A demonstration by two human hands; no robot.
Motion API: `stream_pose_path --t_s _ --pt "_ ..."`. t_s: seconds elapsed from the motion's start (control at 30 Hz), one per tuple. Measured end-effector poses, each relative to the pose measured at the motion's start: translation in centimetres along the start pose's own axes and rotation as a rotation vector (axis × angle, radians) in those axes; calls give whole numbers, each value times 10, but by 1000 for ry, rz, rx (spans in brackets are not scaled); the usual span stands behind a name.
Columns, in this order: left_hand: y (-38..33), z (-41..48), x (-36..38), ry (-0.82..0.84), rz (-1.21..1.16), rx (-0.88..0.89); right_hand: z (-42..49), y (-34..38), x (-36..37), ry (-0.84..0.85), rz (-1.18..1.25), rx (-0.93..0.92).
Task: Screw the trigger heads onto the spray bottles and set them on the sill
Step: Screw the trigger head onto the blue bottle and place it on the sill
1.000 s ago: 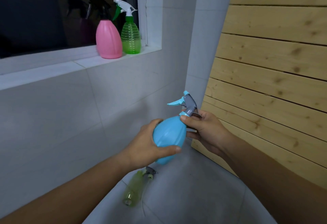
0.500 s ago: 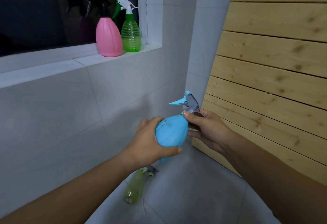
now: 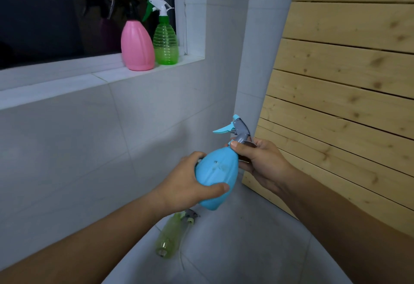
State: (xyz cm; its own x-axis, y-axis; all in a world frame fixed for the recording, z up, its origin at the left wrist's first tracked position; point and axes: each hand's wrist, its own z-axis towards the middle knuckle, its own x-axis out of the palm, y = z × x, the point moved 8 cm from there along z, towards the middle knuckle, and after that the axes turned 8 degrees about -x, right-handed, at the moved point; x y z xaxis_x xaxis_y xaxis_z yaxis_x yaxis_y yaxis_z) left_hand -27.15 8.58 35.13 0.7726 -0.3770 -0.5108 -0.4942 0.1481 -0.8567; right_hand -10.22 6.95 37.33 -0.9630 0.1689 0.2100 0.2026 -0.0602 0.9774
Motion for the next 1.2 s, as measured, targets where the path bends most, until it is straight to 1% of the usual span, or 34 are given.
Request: stream_pose_path --t_s 0.07,0.1,0.23,0.27,0.33,0.4,0.5,0.57,0.63,0.7,0.8,0.87,1.07,1.2 --pt "-4 -1 -2 -96 123 24 1 3 1 8 12 -17" --pt "-5 -2 -2 -116 144 29 2 3 1 11 14 -19" --pt "-6 -2 -2 -99 128 28 1 4 -1 24 13 -10" --pt "-7 -2 -1 -78 86 29 1 4 -2 26 21 -5" --pt "-8 -3 4 3 -85 24 2 2 -3 26 44 6" --pt "-6 -5 9 99 -246 -37 2 2 -2 30 71 9" --pt "6 -4 14 224 -370 -171 0 4 0 42 91 -3" --pt "11 -5 14 268 -390 -211 0 3 1 40 104 -7" --pt "10 -6 10 233 -344 -180 0 1 2 38 128 3" --pt "5 -6 5 159 -287 -121 1 0 4 50 147 16" --pt "-1 -5 -2 63 -249 -78 1 -1 5 78 155 24" --pt "-3 -4 -4 69 -243 -62 3 -1 5 99 162 23" --pt "2 -5 0 180 -346 -88 3 -1 5 154 166 73" --pt "0 -4 2 161 -339 -86 4 -2 2 151 110 65"
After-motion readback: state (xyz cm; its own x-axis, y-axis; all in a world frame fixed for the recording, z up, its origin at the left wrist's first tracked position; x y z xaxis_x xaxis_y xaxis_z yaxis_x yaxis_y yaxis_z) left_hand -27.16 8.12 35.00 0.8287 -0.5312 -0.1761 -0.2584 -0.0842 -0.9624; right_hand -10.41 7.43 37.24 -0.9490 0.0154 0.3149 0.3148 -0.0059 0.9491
